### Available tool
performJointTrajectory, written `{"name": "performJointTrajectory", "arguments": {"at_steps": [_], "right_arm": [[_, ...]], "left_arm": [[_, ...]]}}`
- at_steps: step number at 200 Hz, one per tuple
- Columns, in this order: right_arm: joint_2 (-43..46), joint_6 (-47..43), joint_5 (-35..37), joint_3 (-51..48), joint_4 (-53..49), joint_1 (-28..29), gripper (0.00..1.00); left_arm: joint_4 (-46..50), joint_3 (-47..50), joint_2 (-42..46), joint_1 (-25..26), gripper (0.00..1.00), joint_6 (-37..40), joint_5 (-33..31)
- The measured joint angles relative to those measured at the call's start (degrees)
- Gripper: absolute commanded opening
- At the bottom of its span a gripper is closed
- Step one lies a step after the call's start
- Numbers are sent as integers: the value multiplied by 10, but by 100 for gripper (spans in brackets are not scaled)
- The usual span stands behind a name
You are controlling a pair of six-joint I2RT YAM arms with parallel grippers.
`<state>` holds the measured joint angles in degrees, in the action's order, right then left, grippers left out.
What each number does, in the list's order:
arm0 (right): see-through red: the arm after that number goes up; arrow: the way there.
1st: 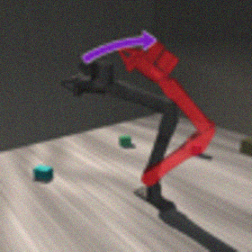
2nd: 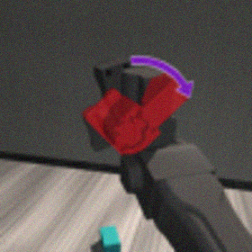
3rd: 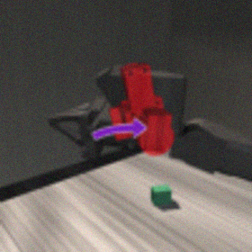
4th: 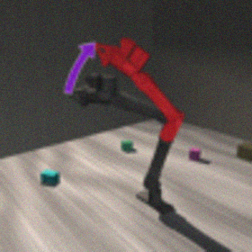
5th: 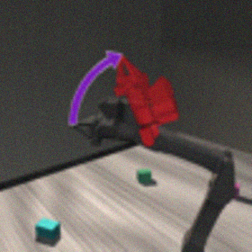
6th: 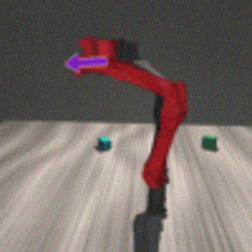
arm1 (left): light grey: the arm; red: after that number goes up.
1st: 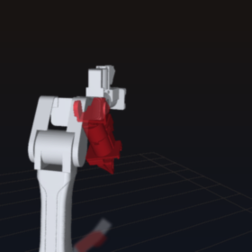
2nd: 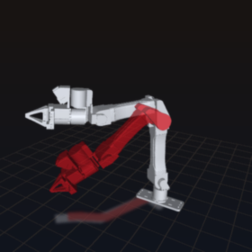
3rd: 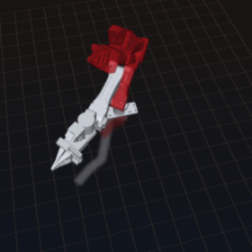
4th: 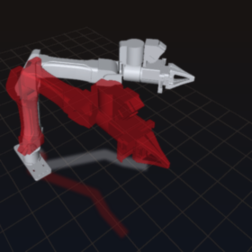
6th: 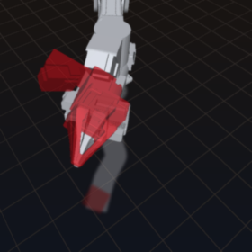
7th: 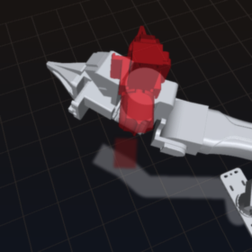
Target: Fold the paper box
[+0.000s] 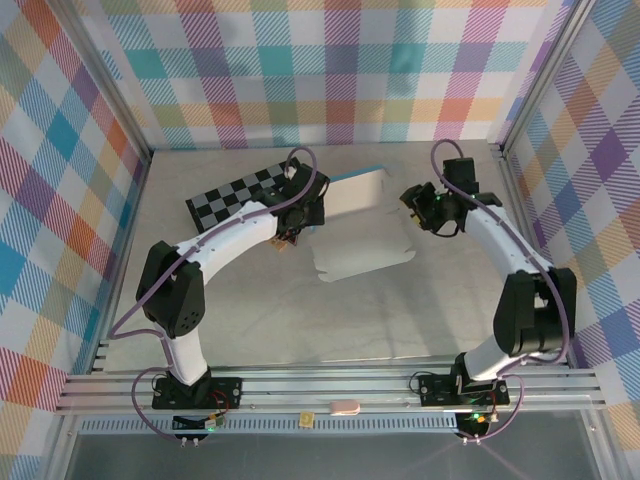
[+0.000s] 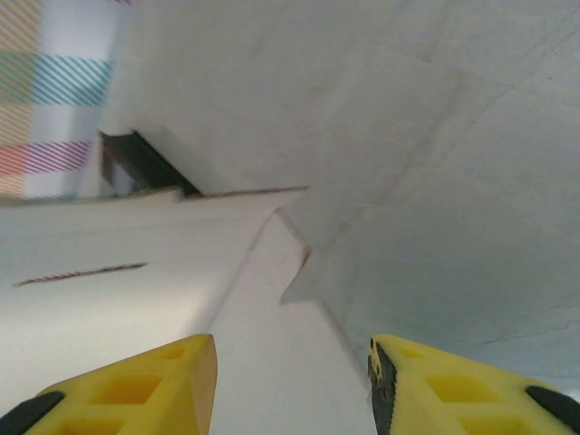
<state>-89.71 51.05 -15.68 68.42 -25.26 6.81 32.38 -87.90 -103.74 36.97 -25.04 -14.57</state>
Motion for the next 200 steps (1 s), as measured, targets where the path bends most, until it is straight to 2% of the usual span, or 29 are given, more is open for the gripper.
{"name": "performJointTrajectory", "arguments": {"at_steps": [40, 80, 113, 160, 200], "right_arm": [[-41, -58, 0, 7, -5, 0, 47], [-60, -85, -8, 31, 8, 0, 39], [-60, -87, -22, 44, 21, 0, 31], [-60, -77, -39, 45, 32, 0, 29], [-60, -34, -63, 45, 57, 0, 29]], "left_arm": [[22, -28, 0, 0, 0, 5, 17], [36, -31, 0, -1, 0, 5, 29], [37, -31, 0, -1, 0, 5, 35], [37, -32, 0, -2, 0, 4, 36], [37, -38, -5, -4, 0, 5, 37]]}}
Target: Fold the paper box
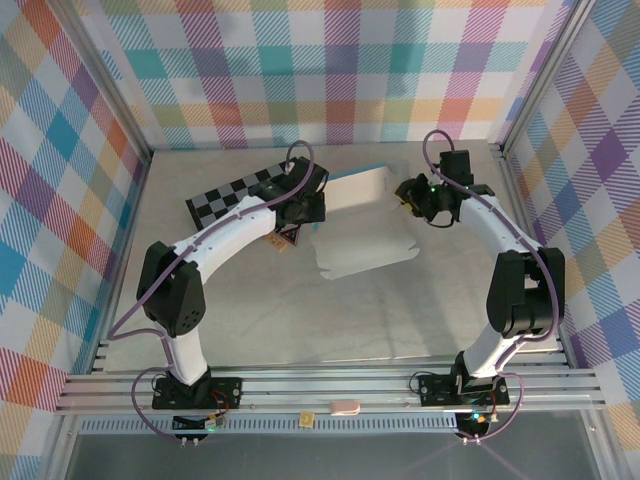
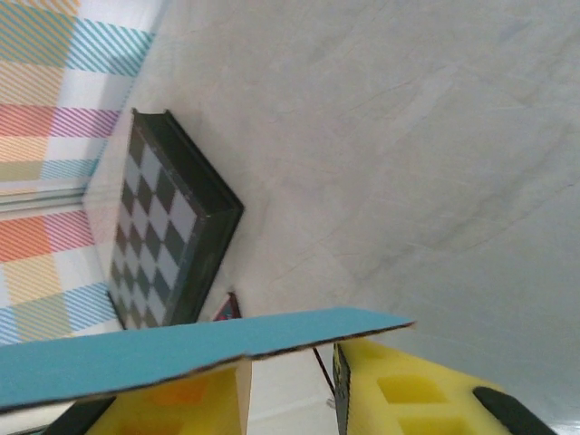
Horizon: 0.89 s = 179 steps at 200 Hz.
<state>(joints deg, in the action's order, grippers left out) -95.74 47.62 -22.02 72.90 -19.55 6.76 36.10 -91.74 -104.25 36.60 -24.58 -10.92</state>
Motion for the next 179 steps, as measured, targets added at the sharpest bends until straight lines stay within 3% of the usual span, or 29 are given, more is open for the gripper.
{"name": "performJointTrajectory", "arguments": {"at_steps": [73, 123, 179], "right_arm": [[-2, 77, -30, 0, 37, 8, 29], [-8, 85, -21, 1, 32, 49, 29], [-20, 67, -5, 40, -15, 55, 32]], "left_arm": [[0, -2, -3, 0, 0, -1, 10], [1, -10, -4, 0, 0, -1, 10], [5, -15, -9, -3, 0, -1, 11]]}}
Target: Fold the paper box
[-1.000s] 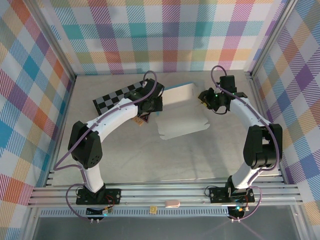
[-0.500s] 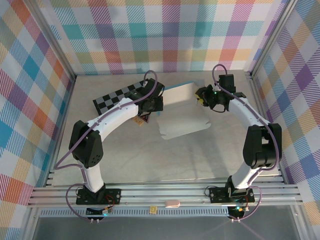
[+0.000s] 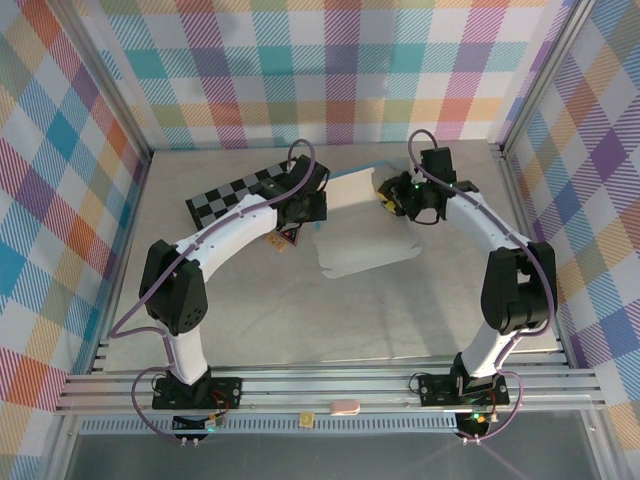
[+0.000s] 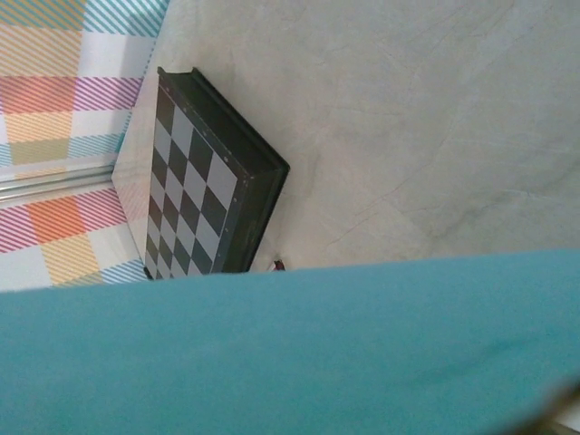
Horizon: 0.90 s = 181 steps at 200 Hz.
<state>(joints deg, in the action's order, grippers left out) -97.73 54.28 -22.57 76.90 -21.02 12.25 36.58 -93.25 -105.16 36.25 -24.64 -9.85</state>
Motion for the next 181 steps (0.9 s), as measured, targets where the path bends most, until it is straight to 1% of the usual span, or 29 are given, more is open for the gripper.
{"name": "performJointTrajectory", "arguments": {"at_steps": [16, 28, 44, 62, 88, 109, 130, 151, 181], "right_arm": [[0, -29, -6, 40, -30, -1, 40], [0, -51, -24, 75, -42, -6, 45], [1, -74, -69, 126, -48, -17, 52], [2, -95, -123, 181, -51, -43, 55], [4, -104, -181, 241, -43, -108, 55], [6, -82, -220, 243, -5, -171, 55], [-24, -70, -256, 259, 15, -216, 51], [-84, -86, -285, 304, 0, -223, 49], [-124, -109, -320, 303, -25, -200, 45]], "left_arm": [[-1, -7, 0, -7, 0, 0, 12], [-2, -12, 0, -16, 0, 0, 37], [0, -24, -3, -38, 0, 4, 79], [0, -50, -16, -66, 0, 16, 130], [-1, -76, -36, -102, 0, 34, 208], [0, -80, -46, -130, 0, 50, 272], [-1, -83, -54, -154, 0, 65, 326], [-2, -92, -66, -171, 0, 77, 363], [-3, -94, -80, -181, 0, 88, 394]]}}
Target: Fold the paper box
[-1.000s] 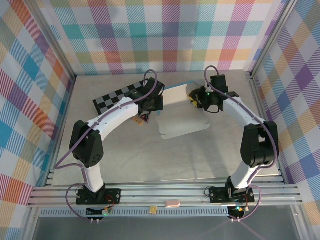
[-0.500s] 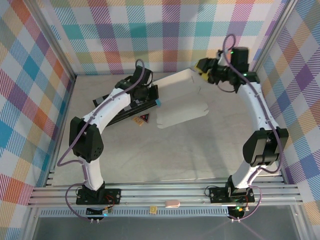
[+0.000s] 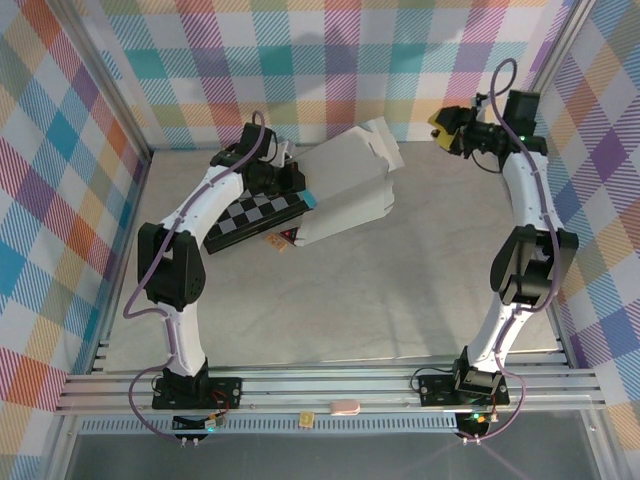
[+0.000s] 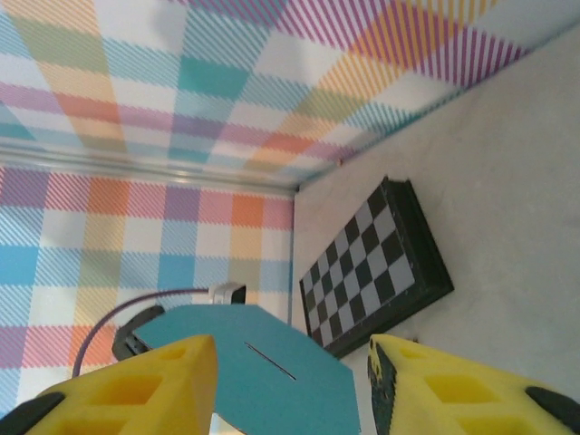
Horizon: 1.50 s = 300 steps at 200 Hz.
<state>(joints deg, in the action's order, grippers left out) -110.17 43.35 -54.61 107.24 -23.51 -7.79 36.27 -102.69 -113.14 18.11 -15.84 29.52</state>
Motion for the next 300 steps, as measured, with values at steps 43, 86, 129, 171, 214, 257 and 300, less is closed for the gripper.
{"name": "performJointTrajectory", "arguments": {"at_steps": [43, 86, 129, 171, 214, 257, 300], "right_arm": [[-3, -43, -47, -4, -10, 33, 43], [-3, -85, -83, -13, -12, 55, 37], [-3, -120, -96, -24, -22, 65, 35], [1, -160, -92, -26, -51, 80, 35], [24, -206, -66, -26, -89, 100, 36], [45, -253, -21, -26, -123, 127, 39], [46, -292, 30, -26, -151, 148, 41]], "left_arm": [[0, 0, -7, -5, 0, 14, 20], [5, -3, -9, -6, 0, 24, 31], [18, -15, -19, -7, 0, 35, 41], [32, -23, -25, -7, 0, 37, 41], [42, -23, -26, -7, 0, 37, 44], [43, -23, -26, -7, 0, 37, 45], [48, -23, -26, -7, 0, 38, 45]]}}
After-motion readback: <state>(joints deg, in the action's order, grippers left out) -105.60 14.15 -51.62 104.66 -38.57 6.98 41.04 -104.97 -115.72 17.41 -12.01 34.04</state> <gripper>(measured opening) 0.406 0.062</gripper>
